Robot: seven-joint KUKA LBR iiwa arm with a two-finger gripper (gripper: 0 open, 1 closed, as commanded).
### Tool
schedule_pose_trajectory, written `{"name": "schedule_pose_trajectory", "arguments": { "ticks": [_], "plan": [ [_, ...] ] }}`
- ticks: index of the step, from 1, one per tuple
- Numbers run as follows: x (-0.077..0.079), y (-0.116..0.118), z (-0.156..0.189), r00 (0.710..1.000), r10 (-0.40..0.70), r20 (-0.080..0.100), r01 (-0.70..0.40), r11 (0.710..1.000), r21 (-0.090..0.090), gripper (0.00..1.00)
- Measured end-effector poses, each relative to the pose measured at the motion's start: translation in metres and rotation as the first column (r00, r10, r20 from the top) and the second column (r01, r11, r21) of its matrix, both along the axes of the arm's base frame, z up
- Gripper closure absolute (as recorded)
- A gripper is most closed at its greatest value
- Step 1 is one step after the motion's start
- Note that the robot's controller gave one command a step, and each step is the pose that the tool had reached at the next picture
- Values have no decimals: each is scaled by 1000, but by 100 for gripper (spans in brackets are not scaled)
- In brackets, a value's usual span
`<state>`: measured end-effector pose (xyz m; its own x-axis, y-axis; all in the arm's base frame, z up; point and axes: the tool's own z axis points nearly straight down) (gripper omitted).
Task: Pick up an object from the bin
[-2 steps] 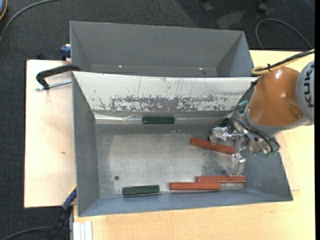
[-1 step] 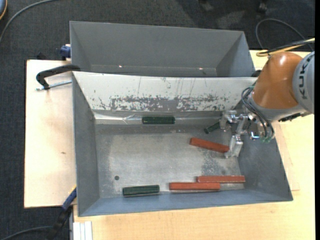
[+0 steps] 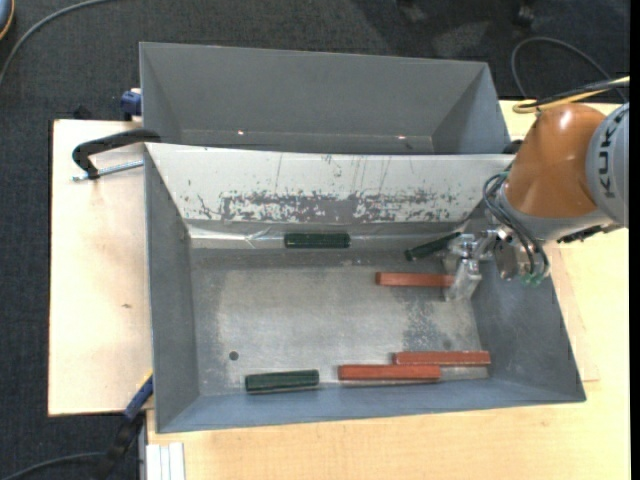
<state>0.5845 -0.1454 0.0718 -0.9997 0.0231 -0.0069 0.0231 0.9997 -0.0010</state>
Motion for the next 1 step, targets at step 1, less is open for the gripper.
{"name": "schedule_pose_trajectory", "arguments": {
  "ticks": [1],
  "plan": [
    [-9,32,140,971,237,7,-237,971,-4,100]
  ]
}}
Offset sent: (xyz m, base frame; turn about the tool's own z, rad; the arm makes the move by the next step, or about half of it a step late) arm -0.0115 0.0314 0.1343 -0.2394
